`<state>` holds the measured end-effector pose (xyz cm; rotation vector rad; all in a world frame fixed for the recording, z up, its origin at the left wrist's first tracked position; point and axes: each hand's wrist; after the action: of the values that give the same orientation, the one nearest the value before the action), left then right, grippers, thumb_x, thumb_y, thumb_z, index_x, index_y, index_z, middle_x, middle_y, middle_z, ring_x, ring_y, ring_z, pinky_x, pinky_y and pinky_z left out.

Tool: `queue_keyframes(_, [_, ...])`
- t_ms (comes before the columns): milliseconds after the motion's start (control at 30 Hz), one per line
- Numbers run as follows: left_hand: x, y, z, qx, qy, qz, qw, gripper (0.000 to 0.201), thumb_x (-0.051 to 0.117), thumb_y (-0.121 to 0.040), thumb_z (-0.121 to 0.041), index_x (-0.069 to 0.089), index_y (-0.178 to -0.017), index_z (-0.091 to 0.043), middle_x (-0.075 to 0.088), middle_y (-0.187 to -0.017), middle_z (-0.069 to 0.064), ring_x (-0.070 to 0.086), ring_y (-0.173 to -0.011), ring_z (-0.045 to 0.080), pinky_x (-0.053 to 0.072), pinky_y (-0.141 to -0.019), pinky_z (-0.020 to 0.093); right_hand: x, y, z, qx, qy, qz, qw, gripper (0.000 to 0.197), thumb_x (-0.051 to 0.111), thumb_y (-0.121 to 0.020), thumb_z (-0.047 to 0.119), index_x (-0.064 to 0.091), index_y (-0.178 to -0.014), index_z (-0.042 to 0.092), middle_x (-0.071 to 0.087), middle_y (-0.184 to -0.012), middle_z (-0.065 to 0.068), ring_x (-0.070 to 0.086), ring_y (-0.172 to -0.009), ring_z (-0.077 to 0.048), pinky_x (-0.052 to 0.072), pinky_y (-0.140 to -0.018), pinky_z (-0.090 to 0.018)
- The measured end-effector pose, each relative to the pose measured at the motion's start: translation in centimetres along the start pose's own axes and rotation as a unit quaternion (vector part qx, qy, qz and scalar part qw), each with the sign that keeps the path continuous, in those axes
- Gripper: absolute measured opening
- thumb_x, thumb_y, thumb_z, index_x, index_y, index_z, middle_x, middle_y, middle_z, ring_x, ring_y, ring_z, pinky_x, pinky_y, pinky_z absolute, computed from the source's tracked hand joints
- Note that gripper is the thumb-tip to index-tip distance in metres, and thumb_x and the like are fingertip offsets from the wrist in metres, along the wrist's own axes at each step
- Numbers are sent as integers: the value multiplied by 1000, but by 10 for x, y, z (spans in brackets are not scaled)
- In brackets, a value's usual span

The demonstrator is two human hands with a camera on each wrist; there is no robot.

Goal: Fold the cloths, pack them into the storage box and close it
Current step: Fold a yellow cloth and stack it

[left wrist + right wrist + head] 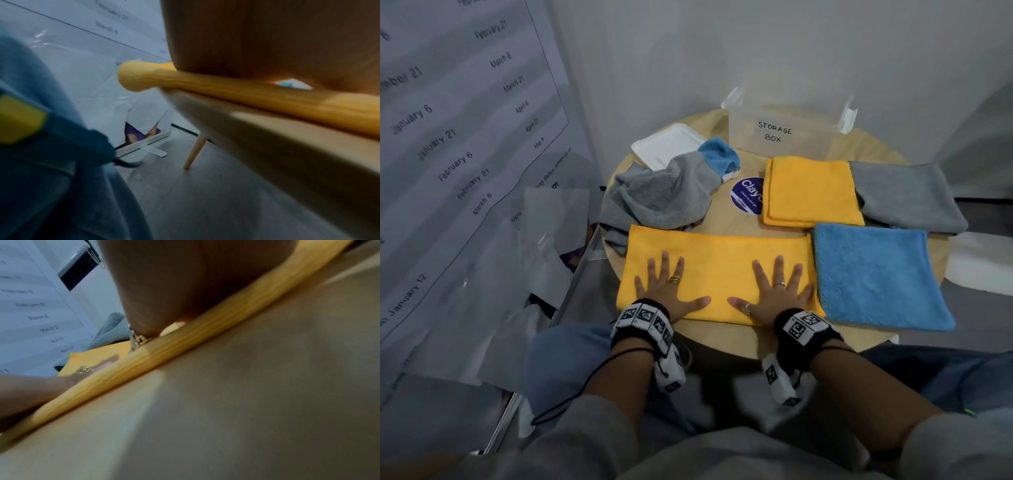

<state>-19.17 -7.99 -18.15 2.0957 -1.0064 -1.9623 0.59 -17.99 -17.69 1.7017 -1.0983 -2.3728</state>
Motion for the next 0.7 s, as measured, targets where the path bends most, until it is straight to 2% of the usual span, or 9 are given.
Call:
queue_keyframes(67, [-2, -1, 13, -32, 7, -17, 999, 111, 31, -65, -90, -26, -142, -35, -41, -147, -3, -31, -139, 28, -10, -112, 58, 3, 2, -7, 5, -17, -28, 999, 99, 24, -72, 86, -24, -143, 36, -38, -149, -8, -35, -134, -41, -14, -110, -58])
queue_keyframes(200, [-2, 0, 31, -125, 112, -58, 984, 110, 35, -67, -87, -22, -145, -32, -33, -152, 1, -20, -143, 32, 4, -113, 62, 9, 2, -9, 2, -32, -68, 997, 78, 16, -88, 69, -17, -147, 30, -30, -152, -9, -29, -138, -39, -11, -113, -57])
queue_keyframes(233, [-3, 5, 33, -157, 153, -90, 972, 113, 41, -69, -83, -18, -147, -28, -24, -155, 6, -9, -144, 35, 12, -113, 61, 9, 2, -9, -2, -29, -68, 997, 74, 15, -90, 66, -16, -147, 31, -29, -153, -9, -28, -139, -38, -11, -113, -57])
queue_keyframes(300, [-7, 12, 40, -210, 240, -148, 936, 114, 59, -72, -70, -3, -150, -14, 7, -156, 18, 20, -140, 39, 29, -109, 52, 10, 3, -9, -6, -17, -68, 997, 69, 14, -92, 63, -16, -147, 34, -28, -154, -8, -27, -139, -38, -11, -112, -56])
queue_keyframes(333, [-11, 14, 45, -224, 268, -148, 925, 110, 64, -73, -64, 8, -149, -7, 24, -151, 21, 34, -134, 38, 36, -103, 48, 10, 4, -9, -6, -12, -68, 998, 67, 13, -92, 62, -16, -146, 34, -27, -154, -8, -27, -139, -38, -12, -112, -56])
queue_keyframes(400, [-21, 19, 57, -234, 277, -91, 927, 95, 67, -75, -59, 32, -138, 3, 45, -136, 23, 48, -121, 37, 43, -93, 43, 9, 5, -7, -1, -9, -66, 998, 66, 12, -93, 62, -16, -146, 35, -27, -154, -8, -27, -139, -38, -12, -112, -57])
queue_keyframes(500, [-36, 25, 72, -211, 296, -53, 930, 69, 65, -78, -56, 56, -113, 3, 61, -108, 20, 59, -103, 35, 46, -80, 38, 10, 6, -1, 14, -11, -59, 998, 67, 12, -93, 62, -16, -146, 35, -28, -153, -9, -28, -138, -40, -11, -111, -59])
queue_keyframes(600, [-51, 31, 76, -175, 403, -124, 890, 46, 68, -83, -37, 57, -102, 3, 62, -104, 19, 57, -87, 26, 44, -74, 34, 11, 11, 10, 8, -25, -53, 998, 68, 18, -93, 61, -12, -148, 33, -26, -154, -11, -27, -138, -41, -11, -110, -60])
queue_keyframes(700, [-71, 40, 76, -147, 411, -224, 871, 37, 70, -83, -27, 58, -101, 3, 62, -106, 23, 58, -90, 31, 45, -77, 37, 11, 17, 9, -43, -21, -46, 998, 67, 25, -95, 57, -5, -149, 32, -21, -156, -10, -20, -142, -38, -5, -114, -54])
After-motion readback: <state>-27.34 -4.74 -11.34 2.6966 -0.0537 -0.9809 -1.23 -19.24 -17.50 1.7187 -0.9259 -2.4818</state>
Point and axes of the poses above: each hand's wrist, its own y-axis away from the middle knuckle, its own x-axis out of the palm, z = x × y
